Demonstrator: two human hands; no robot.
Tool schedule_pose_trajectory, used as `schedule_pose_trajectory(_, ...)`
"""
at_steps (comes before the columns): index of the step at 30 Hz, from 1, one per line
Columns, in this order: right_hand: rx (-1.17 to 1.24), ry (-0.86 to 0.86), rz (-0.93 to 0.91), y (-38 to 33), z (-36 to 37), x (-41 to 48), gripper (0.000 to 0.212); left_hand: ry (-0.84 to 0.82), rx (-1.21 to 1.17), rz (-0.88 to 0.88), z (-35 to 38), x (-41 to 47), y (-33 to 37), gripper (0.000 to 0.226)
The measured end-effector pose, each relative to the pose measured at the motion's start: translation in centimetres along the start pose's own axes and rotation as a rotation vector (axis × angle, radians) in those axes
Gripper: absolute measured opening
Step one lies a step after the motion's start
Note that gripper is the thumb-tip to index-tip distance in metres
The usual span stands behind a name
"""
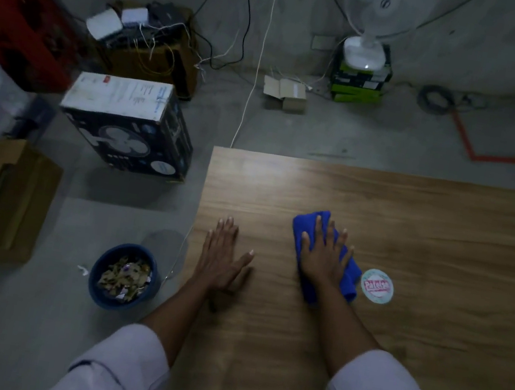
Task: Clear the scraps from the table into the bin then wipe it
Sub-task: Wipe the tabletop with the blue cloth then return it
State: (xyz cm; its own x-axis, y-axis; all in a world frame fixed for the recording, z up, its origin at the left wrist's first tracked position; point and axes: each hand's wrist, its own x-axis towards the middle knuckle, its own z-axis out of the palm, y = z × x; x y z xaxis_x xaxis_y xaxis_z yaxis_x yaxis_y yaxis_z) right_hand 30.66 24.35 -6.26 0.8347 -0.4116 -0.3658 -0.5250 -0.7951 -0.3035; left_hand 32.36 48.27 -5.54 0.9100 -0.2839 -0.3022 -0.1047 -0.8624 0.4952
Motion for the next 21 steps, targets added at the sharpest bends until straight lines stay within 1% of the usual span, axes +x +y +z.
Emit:
schedule_pose_trajectory(2,0.032,-0.010,0.022,-2.0,0.4,-0.2,0.065,0.044,0.011,-0.006,0.1,0.0,0.4,0.079)
schedule_pose_trajectory(3,0.035,-0.021,-0.009,-3.0,0.9,-0.4,0.065,0.062,0.009,0.002,0.2,0.3,0.5,0.076)
schedule_pose_trajectory(4,0.017,-0.024,-0.076,-4.1,1.7,-0.8,0.065,0.085,0.006,0.012,0.5,0.6,0.4,0.075)
schedule_pose_trajectory(8,-0.112,0.010,-0.481,-6.2,5.9,-4.6,0.066,0.224,-0.060,0.061,1.2,2.5,-0.9,0.079)
schedule_pose_trajectory(10,-0.167,0.044,-0.585,-5.3,6.4,-5.8,0.066,0.298,-0.006,0.126,1.1,3.7,-1.8,0.071)
schedule_pose_trajectory(12,-0.216,0.078,-0.598,-4.0,6.1,-5.4,0.063,0.356,0.025,0.180,1.2,4.6,-2.7,0.062)
schedule_pose_trajectory(15,-0.224,0.139,-0.502,-4.1,4.5,-1.3,0.062,0.404,-0.003,0.196,1.5,5.3,-2.9,0.057)
schedule_pose_trajectory(18,-0.197,0.170,-0.394,-6.5,3.6,3.6,0.062,0.446,0.001,0.200,2.2,5.4,-3.0,0.058)
schedule_pose_trajectory(21,-0.180,0.177,-0.348,-8.6,3.4,6.0,0.062,0.449,-0.008,0.168,2.1,5.5,-3.1,0.066)
